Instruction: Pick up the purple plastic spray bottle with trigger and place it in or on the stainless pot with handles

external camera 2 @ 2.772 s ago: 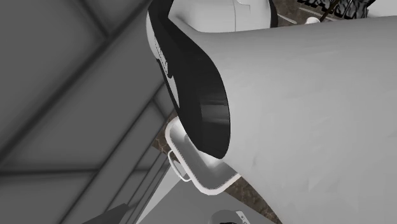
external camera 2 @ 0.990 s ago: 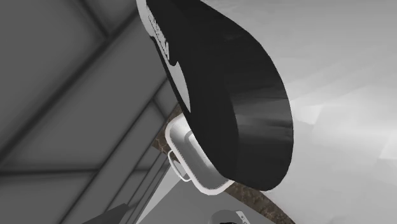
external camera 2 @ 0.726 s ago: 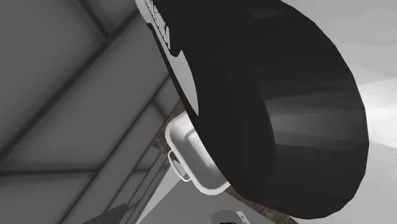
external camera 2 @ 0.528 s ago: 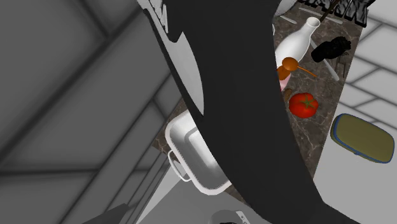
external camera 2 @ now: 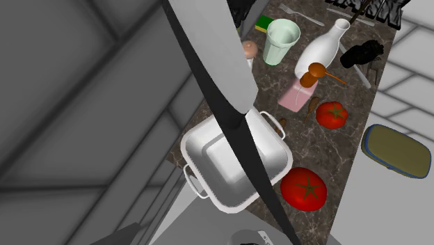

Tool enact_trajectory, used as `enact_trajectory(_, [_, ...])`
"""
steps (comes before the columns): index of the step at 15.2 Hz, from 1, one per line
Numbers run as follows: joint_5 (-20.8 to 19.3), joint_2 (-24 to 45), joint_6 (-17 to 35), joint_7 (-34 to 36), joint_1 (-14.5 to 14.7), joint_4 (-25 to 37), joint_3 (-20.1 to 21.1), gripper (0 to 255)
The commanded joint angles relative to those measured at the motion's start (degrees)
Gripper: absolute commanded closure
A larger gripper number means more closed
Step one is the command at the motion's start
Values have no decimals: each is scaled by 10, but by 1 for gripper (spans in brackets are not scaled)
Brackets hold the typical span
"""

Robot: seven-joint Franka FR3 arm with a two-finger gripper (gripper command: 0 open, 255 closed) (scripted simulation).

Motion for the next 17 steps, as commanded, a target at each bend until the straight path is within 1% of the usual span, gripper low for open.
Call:
enact_trajectory(1, [0, 0, -16, 1, 0, 16, 1, 255])
enact_trajectory(12, [5, 8, -98, 1, 3, 104, 2, 255])
enact_trajectory(17, [-46, -104, -139, 48, -3, 45, 44, 255])
